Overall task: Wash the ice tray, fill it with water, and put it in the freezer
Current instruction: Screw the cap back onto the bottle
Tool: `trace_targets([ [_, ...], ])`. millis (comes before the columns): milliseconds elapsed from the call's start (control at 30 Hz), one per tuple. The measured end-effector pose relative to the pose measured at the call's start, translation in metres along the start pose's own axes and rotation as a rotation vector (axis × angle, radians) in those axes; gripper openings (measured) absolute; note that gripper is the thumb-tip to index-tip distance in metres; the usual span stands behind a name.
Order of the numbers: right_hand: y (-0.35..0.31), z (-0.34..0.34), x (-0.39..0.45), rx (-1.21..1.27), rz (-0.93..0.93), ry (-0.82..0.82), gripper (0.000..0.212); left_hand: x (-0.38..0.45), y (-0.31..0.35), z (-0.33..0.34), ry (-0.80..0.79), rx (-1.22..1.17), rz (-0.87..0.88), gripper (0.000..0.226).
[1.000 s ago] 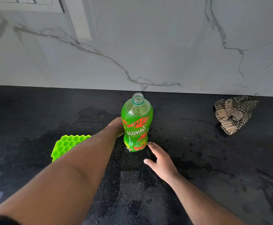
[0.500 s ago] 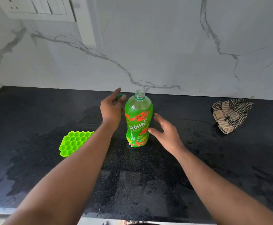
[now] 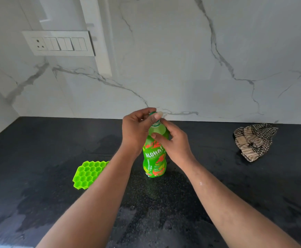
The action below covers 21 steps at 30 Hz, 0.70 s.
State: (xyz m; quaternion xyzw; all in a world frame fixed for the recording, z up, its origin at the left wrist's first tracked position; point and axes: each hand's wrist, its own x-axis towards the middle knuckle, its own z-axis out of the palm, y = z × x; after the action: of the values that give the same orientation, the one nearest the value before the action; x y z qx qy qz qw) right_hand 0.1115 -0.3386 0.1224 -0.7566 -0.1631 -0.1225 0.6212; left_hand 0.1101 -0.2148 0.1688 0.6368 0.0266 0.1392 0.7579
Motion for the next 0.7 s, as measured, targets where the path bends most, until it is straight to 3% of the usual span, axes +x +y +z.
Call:
trace_targets([
  [267, 0.001, -0.003, -0.002, 0.034, 0.025, 0.01, 0.039, -0.007, -0.016, 0.008, 0.106, 0.401, 0.238, 0.023],
  [700, 0.011, -0.004, -0.002, 0.051, 0.035, -0.017, 0.046, -0.004, -0.014, 0.011, 0.162, 0.638, 0.274, 0.04],
])
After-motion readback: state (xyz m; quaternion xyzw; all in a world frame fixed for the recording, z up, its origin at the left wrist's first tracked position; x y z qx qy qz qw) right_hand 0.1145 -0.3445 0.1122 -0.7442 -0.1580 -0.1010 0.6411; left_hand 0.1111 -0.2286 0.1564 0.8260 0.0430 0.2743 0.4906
